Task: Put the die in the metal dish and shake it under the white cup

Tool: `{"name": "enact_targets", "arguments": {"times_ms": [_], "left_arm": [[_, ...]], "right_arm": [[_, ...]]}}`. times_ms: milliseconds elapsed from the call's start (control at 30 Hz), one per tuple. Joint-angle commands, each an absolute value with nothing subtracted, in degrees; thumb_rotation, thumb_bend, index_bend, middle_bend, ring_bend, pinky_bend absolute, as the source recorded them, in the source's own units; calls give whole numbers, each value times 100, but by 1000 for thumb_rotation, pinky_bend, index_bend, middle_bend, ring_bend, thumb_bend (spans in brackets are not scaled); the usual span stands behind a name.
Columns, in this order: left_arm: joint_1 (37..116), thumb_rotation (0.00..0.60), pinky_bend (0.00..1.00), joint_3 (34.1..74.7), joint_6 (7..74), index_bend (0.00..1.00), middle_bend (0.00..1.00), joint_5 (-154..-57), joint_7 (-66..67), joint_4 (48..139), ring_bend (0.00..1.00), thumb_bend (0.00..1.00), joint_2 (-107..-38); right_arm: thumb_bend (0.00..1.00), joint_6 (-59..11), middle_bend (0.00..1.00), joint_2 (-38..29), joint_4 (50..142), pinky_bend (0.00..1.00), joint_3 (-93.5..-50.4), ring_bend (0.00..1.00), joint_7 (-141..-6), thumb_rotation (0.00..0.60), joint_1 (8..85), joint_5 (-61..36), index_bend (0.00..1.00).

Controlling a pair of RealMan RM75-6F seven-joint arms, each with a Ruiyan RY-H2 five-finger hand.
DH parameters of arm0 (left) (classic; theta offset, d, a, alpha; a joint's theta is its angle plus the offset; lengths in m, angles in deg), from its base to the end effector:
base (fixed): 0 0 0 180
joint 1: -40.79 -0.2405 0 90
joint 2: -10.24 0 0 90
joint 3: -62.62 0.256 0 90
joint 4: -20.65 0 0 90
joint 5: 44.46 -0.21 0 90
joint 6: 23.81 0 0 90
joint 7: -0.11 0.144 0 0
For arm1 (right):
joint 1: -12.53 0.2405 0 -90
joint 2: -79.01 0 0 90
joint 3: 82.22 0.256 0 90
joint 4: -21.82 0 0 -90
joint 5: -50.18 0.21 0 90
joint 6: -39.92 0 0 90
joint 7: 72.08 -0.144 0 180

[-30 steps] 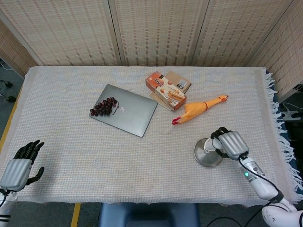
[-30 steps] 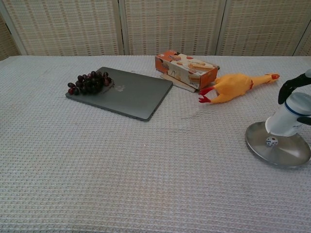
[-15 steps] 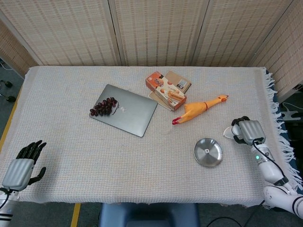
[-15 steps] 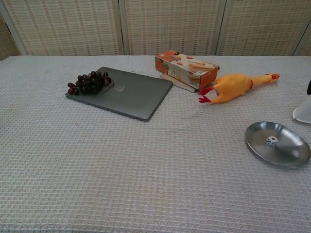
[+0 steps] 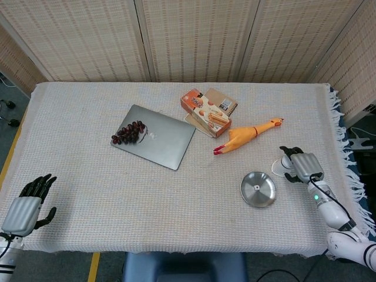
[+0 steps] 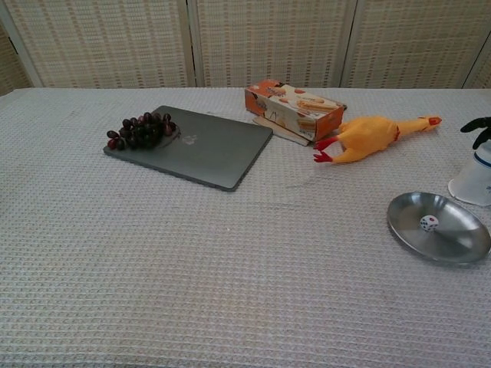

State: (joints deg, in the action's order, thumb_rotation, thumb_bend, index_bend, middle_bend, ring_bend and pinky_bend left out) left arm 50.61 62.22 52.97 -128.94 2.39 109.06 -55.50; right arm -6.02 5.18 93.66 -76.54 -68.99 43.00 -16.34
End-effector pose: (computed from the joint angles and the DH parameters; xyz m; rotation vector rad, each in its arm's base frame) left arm -0.3218 0.1990 0.1338 -1.5350 -0.9303 -0.7753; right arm -0.3274 -0.3346 0.0893 1.6433 -1.0742 0.5358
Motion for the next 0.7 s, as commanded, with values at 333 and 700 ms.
{"name": "enact_targets", "arguments": {"times_ms": [333,700], "left_arm": [[5016,600,128,6193,5454,0,0,-12927,232,10911,0,410,-5569],[4958,600,115,6155,5737,0,0,-13083,201,10798,0,410,-5626]], "right_arm": [[237,-3890,0,900,10327,0,-7874,0,-7377,600,2983,-3342,0],[236,-5479,0,1175,11058,0,-8287,0,-6759,600,1758,-3763,0]]}}
